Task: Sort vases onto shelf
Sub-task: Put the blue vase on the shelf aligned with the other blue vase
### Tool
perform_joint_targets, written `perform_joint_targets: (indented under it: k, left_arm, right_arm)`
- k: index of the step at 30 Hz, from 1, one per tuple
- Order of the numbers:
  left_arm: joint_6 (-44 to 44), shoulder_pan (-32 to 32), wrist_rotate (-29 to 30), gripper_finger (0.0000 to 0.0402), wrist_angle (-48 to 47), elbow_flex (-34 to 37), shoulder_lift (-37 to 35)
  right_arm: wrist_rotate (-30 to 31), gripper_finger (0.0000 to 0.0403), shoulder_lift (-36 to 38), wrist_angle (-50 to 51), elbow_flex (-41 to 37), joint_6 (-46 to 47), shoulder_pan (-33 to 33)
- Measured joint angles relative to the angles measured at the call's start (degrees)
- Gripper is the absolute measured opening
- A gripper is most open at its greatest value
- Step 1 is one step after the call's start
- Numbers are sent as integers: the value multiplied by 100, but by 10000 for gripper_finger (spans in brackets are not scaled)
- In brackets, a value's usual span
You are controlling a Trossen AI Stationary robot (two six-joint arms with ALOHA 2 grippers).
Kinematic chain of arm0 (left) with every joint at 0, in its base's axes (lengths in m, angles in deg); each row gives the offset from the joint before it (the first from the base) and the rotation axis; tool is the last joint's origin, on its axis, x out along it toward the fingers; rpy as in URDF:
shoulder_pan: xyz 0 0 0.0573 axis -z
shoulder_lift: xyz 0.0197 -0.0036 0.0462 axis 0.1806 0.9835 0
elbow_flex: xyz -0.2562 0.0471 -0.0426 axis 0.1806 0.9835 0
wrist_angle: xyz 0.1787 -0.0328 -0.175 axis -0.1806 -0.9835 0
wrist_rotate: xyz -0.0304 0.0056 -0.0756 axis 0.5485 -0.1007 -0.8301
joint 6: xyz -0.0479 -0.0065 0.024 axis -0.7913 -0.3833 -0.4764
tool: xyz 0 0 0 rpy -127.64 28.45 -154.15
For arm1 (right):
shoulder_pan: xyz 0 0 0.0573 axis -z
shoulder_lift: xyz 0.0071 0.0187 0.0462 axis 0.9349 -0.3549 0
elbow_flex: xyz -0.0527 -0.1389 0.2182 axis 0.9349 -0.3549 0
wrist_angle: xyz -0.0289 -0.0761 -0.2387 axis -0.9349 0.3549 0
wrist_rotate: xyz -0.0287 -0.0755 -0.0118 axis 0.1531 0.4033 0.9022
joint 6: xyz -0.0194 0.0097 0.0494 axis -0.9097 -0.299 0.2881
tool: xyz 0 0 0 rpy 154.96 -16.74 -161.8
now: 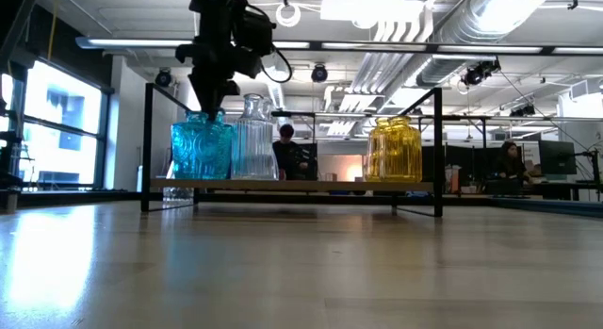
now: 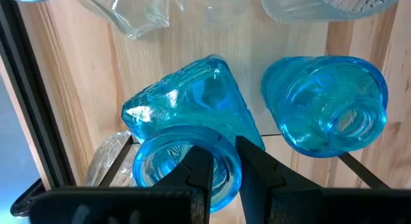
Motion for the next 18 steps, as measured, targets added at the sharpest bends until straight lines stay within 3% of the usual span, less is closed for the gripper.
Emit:
perform_joint_targets:
  k: [18]
  left_arm:
    - [-191,129,-16,82,-278,31,1]
  right_arm:
    - [2,136,2,-2,0,-61,0]
